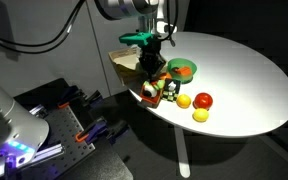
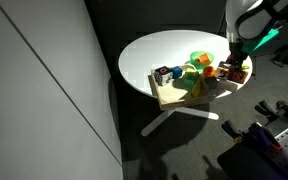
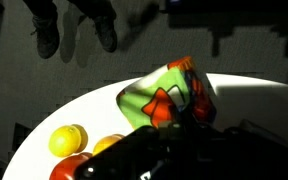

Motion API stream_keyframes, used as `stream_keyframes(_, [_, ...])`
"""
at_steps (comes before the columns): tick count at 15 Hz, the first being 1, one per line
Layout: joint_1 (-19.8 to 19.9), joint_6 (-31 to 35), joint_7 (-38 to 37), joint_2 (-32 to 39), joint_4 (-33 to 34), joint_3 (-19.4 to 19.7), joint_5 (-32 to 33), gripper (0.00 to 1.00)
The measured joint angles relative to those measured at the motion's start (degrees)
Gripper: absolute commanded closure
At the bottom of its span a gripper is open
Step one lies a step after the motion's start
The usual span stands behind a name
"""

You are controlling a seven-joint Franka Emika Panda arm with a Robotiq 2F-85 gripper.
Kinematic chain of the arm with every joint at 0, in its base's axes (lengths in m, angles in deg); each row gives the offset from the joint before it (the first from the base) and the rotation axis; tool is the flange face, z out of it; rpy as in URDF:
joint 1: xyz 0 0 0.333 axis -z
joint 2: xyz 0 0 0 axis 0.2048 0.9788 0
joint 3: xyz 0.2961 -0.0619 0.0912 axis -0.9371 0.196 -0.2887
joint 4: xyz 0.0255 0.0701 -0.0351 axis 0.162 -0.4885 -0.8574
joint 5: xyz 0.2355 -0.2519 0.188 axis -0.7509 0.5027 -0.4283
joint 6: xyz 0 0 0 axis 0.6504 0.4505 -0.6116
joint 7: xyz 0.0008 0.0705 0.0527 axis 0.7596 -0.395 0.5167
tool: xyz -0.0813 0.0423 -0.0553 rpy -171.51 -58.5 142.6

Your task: Remove the block with a house painting from the bowl onto the table

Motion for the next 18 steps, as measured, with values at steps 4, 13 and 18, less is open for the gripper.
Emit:
stream_keyframes(4, [0.0, 1.64, -2.53, 1.0, 0.01, 0.53, 1.92, 0.65])
stream_keyframes(13, [-0.87, 3.22, -3.32, 1.74, 0.14, -0.23, 1.69, 0.0])
stream_keyframes(18, [-0.95, 3.36, -3.32, 1.71, 1.32, -2.21, -2.82, 0.0])
